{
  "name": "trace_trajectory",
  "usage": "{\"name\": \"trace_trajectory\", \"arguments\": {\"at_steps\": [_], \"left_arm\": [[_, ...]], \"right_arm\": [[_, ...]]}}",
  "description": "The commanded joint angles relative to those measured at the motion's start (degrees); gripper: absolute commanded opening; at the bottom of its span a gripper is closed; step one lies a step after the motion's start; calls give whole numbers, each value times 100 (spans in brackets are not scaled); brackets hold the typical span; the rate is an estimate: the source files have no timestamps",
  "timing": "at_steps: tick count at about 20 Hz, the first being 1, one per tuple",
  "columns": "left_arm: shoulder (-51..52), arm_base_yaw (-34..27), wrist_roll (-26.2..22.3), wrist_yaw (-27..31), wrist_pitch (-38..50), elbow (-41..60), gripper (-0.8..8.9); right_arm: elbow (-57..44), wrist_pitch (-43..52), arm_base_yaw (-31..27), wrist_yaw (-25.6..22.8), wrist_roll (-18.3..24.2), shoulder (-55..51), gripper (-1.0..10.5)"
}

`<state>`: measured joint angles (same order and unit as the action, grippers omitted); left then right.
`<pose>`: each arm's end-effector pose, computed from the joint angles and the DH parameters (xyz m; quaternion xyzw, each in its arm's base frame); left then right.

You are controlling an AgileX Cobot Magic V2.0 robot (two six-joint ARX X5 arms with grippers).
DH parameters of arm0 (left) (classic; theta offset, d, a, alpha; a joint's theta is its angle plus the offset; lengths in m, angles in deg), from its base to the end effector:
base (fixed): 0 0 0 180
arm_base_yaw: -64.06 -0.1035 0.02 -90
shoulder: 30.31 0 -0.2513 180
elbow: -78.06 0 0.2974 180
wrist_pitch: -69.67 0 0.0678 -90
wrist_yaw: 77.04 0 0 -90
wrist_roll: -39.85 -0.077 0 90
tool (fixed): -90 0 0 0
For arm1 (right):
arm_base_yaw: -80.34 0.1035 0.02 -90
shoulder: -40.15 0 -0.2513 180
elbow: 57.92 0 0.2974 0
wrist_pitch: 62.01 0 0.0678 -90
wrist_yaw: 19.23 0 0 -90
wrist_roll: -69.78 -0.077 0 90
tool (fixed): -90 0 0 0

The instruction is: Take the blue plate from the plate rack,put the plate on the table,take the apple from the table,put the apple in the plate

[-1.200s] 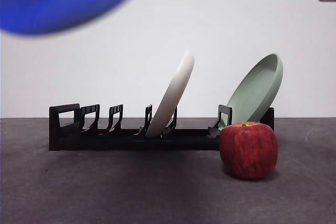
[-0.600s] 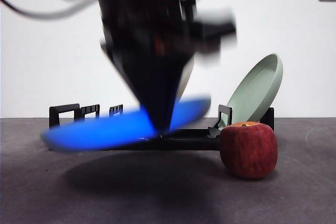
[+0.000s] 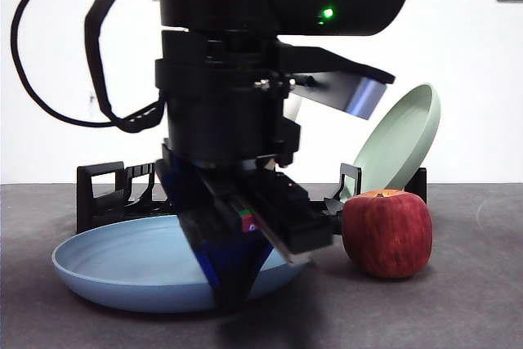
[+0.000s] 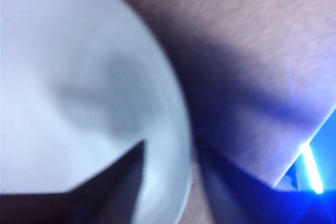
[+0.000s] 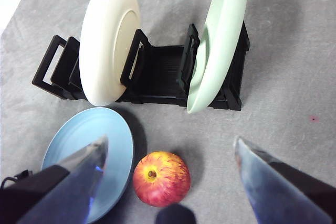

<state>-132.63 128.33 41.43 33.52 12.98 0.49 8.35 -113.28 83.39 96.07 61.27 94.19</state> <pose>0.1826 -0.3166 0.0862 0.4303 0.4855 -0.2755 0.7094 0.2677 0.0472 0.2834 0.1321 0.3441 0.2058 0.9065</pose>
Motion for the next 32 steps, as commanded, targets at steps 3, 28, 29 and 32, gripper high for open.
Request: {"name": "trace_trajectory", "arguments": {"at_steps": [3,28,29,32], "left_arm": [[269,-4,146,398,-892,-597,512],[2935,-1366,-426,2736,-2734,-5403,503],[2935,-1366,-415,2739,-2747,-5403,503],[2935,-1366,-415,2739,-2756,-5403,503]], "right_arm": [[17,13,221,9,116,-4,416],[835,-308,3191,-2712,407,3838,571],[835,-308,3191,-2677,407,3969,570],[835,-313,3195,-2669,398,4234,563]]}}
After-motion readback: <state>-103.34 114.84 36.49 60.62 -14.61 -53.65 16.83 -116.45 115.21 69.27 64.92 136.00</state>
